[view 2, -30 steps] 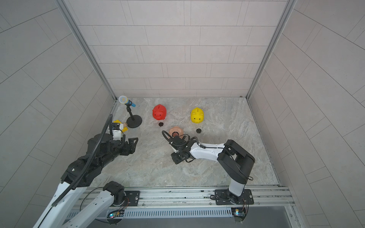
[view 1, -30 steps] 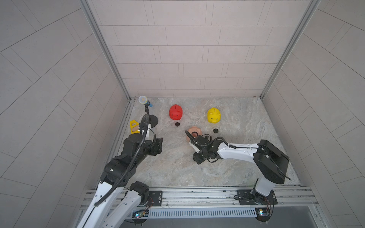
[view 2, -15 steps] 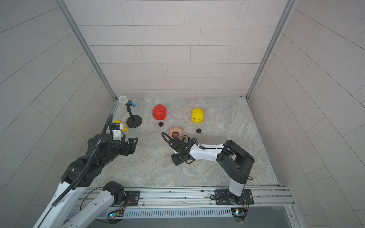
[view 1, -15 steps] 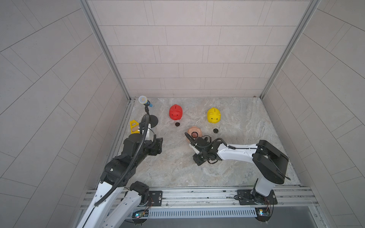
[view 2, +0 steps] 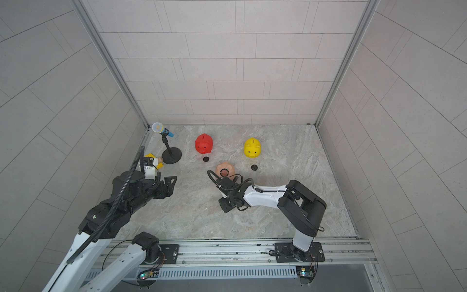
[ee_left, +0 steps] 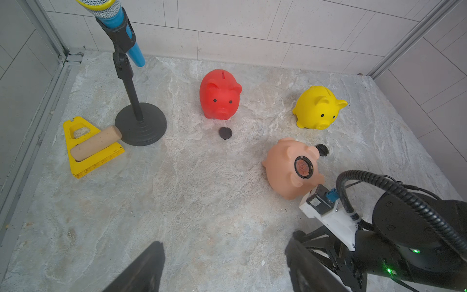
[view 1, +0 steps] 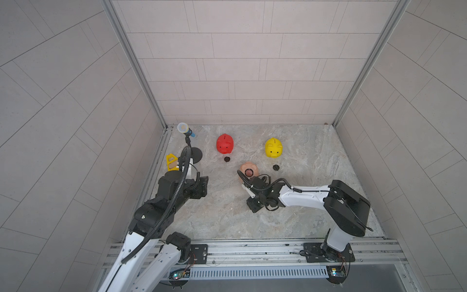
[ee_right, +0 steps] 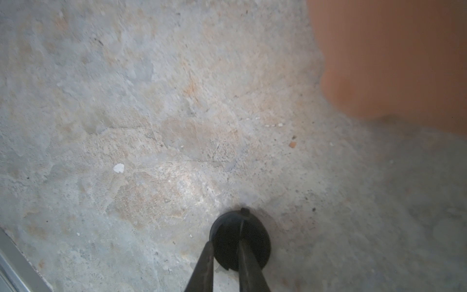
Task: Close piggy banks
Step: Move the knob to the center of the board.
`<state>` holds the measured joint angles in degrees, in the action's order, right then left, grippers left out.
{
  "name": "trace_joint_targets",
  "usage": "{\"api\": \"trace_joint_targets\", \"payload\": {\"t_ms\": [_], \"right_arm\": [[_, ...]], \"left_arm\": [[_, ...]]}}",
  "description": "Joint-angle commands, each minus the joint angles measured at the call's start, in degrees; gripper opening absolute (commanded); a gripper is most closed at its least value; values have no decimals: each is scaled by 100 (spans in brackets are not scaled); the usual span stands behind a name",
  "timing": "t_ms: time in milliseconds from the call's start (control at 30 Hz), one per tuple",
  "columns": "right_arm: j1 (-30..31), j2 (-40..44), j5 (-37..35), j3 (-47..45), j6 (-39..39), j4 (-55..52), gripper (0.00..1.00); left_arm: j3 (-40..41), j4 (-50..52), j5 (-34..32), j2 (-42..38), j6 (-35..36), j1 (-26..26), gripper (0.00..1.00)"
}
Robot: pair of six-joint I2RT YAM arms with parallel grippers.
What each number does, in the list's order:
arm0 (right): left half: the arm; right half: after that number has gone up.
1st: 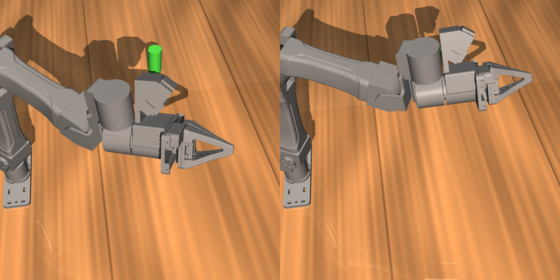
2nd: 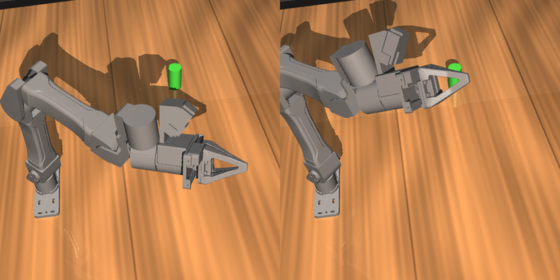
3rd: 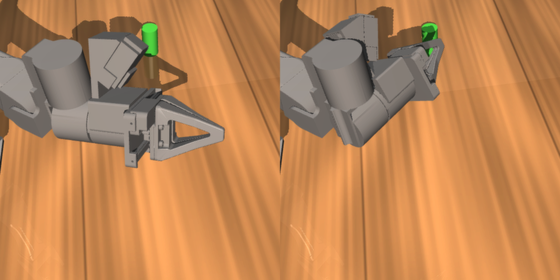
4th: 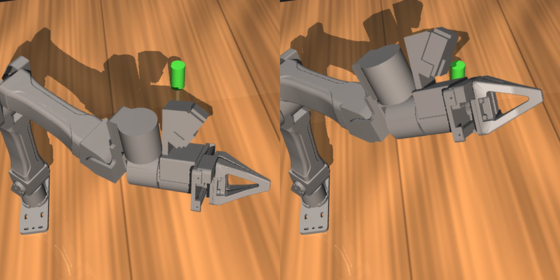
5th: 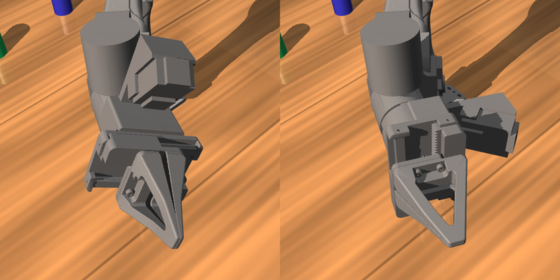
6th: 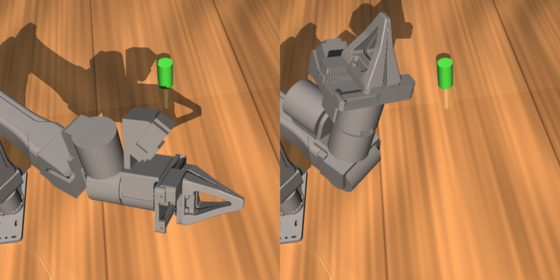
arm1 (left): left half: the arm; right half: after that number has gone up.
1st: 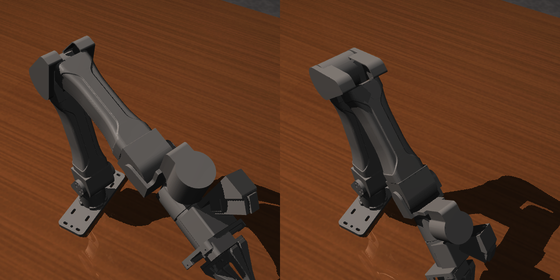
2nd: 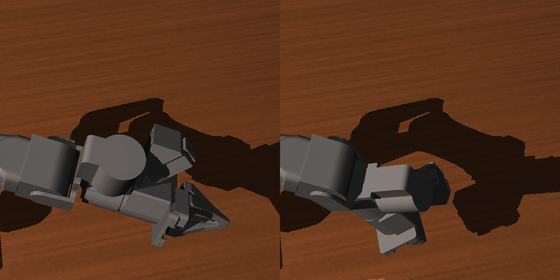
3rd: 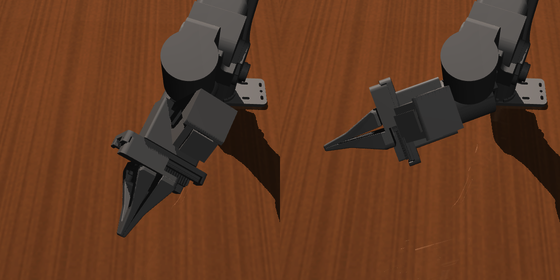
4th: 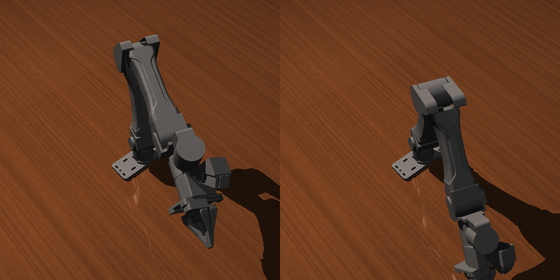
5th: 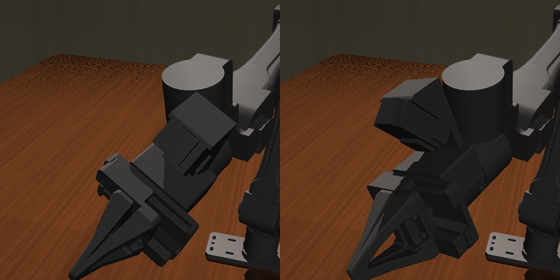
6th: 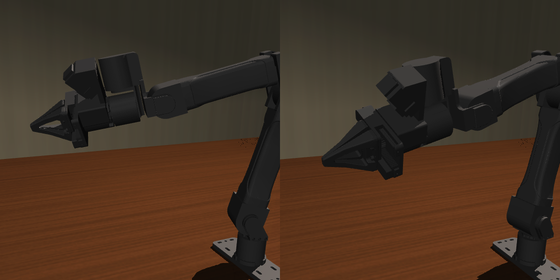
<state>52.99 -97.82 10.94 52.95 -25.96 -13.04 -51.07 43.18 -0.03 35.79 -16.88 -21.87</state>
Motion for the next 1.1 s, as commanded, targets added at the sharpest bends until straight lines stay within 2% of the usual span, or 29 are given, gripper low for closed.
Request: {"api": "trace_joint_targets", "payload": {"t_ms": [0,1067], "right_arm": [[60,113,-48,-231,-40,-328,19],[265,643,-162,-865,-466,-144,19]], "left_arm": [[28,-66,29,31,61,53,82],[25,-39,3,51,51,104,82]]}}
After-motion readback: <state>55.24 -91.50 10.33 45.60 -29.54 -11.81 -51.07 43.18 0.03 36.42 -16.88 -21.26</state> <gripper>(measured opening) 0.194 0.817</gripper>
